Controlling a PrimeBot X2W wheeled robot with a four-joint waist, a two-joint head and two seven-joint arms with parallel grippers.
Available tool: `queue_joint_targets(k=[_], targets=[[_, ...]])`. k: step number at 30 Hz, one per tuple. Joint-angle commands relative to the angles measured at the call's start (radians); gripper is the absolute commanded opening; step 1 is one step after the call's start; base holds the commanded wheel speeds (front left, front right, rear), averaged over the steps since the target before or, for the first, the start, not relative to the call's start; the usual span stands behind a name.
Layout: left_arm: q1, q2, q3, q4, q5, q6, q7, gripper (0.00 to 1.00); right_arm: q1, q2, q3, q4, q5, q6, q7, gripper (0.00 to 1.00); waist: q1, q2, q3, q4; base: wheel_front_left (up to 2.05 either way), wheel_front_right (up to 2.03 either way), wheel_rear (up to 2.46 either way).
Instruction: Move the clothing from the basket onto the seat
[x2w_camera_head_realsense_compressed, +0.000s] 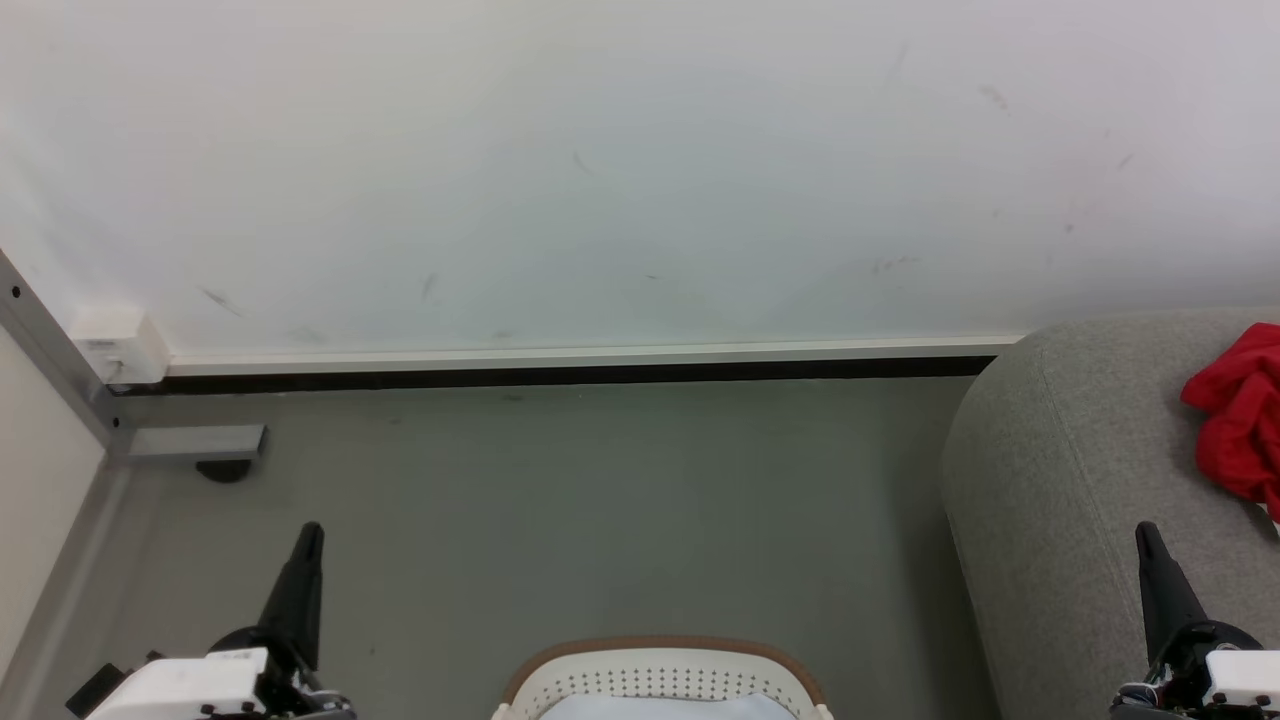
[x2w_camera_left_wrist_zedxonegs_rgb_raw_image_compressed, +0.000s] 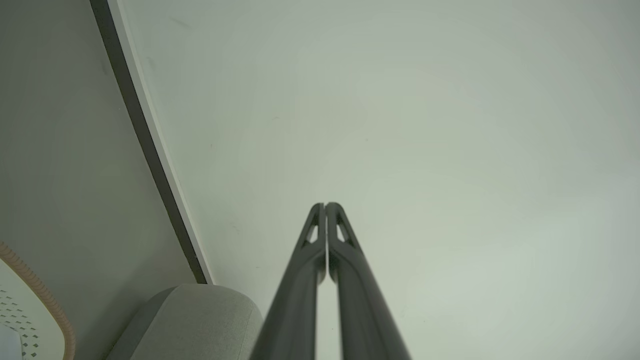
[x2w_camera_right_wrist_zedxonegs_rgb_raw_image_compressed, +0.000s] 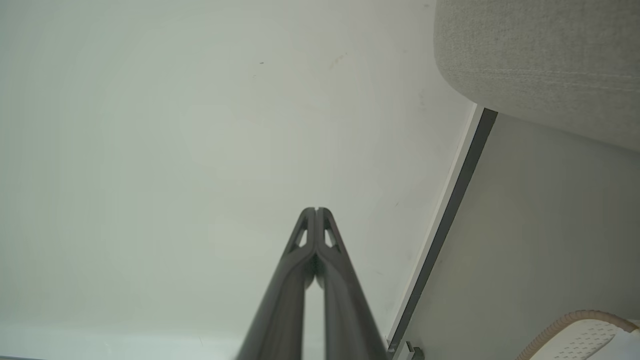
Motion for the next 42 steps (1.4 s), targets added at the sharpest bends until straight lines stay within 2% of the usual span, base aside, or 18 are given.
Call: queue_joint_targets(k=[1,42], targets=[[-0.008,0.002,0.003,-0.003,-0.012,-0.004,0.004,0.00,-0.010,-0.008,0.002,-0.003,0.007,-0.002,-0.002,0.00,0.0000,0.0000,0.000,0.000,0.00,0.00,0.00],[-0.008,0.002,0.003,-0.003,-0.012,-0.004,0.004,0.00,-0.008,-0.018,0.014,-0.005,0.021,-0.002,-0.012,0.00,0.0000,0.0000,0.000,0.000,0.00,0.00,0.00]])
